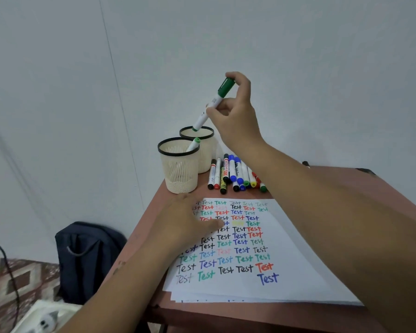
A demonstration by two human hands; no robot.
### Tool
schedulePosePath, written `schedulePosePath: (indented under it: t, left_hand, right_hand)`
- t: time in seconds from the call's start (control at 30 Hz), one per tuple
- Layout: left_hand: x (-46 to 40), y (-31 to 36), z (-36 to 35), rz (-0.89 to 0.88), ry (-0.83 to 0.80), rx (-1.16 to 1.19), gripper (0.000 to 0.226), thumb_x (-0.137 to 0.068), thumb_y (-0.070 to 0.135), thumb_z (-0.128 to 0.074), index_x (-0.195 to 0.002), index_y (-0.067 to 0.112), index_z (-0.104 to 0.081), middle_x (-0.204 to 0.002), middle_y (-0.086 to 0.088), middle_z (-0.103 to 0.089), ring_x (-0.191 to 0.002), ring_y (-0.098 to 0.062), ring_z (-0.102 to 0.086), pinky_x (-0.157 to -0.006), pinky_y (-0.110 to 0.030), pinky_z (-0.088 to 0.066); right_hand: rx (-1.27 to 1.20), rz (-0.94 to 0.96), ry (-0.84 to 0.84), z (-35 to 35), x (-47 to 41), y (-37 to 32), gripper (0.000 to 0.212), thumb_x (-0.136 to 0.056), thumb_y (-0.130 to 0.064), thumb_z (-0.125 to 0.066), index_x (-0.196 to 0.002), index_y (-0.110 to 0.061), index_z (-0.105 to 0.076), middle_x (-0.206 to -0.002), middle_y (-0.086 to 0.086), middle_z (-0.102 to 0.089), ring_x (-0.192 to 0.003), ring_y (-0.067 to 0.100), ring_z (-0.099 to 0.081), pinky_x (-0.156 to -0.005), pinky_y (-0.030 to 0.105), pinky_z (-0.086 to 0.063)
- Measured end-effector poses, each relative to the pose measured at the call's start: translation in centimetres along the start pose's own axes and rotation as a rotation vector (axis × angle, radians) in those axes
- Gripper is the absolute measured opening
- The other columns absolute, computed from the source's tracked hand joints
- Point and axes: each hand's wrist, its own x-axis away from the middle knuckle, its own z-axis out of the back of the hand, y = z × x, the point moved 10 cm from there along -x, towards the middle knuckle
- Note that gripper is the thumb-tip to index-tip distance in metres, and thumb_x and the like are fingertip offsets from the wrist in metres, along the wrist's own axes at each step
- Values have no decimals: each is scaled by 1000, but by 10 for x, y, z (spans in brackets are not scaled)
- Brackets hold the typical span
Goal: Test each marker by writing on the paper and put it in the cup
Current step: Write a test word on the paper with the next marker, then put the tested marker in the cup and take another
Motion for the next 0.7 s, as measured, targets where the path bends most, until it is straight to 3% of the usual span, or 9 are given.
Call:
schedulePosePath:
  t: [0.1,0.2,0.3,0.37,0.47,0.53,0.63,0.7]
  left_hand:
    - [-2,0,-3,-13,-9,-1,90,-70,80,-66,-146,35,-47,-148,14,-40,-131,-9,-44,-106,-37,-44]
    - [-3,-1,-4,-25,-2,-13,87,-71,81,-64,-143,35,-51,-145,16,-40,-130,-8,-43,-106,-37,-43]
    - [-4,0,-3,-35,7,-13,84,-72,80,-64,-143,35,-52,-144,16,-41,-129,-8,-43,-106,-36,-44]
    - [-4,0,-3,-36,6,-15,83,-73,79,-63,-142,35,-52,-143,16,-41,-129,-8,-43,-105,-35,-43]
    - [-4,1,-3,-45,11,-44,81,-74,79,-62,-142,36,-52,-144,15,-41,-130,-9,-41,-106,-35,-42]
    - [-5,2,-2,-44,7,-56,80,-75,79,-62,-142,36,-52,-144,14,-40,-132,-10,-39,-108,-35,-40]
    - [-5,1,-3,-40,2,-55,80,-74,79,-62,-142,37,-52,-144,14,-41,-133,-10,-38,-109,-37,-40]
    - [-5,1,-3,-35,0,-59,81,-74,80,-62,-141,37,-52,-144,14,-41,-132,-10,-38,-109,-38,-40]
  right_hand:
    - [-45,-29,-5,-12,0,11,60,-95,-9,-66,-140,-30,-33,-84,-1,-75,-76,8,-72,-71,21,-57]
    - [34,-62,-126,-31,4,23,59,-96,-11,-66,-140,-30,-32,-80,0,-74,-78,13,-70,-72,20,-53]
    - [125,-79,-272,-47,11,32,50,-100,-13,-59,-142,-29,-36,-64,-3,-61,-56,6,-56,-62,24,-46]
    - [168,-105,-358,-52,14,40,44,-103,-17,-52,-143,-30,-43,-64,-7,-54,-49,5,-47,-61,25,-43]
    - [183,-132,-401,-47,18,47,43,-106,-25,-49,-147,-37,-45,-89,6,-69,-54,16,-49,-65,28,-51]
    - [202,-132,-387,-36,20,52,42,-107,-25,-47,-147,-35,-45,-109,15,-72,-50,8,-47,-59,27,-52]
    - [323,-128,-432,-21,27,70,40,-107,-16,-46,-144,-31,-51,-127,0,-69,-50,-5,-52,-52,15,-45]
    - [454,-131,-518,-14,36,86,40,-106,-12,-49,-138,-34,-58,-134,-5,-65,-74,-4,-62,-64,17,-50]
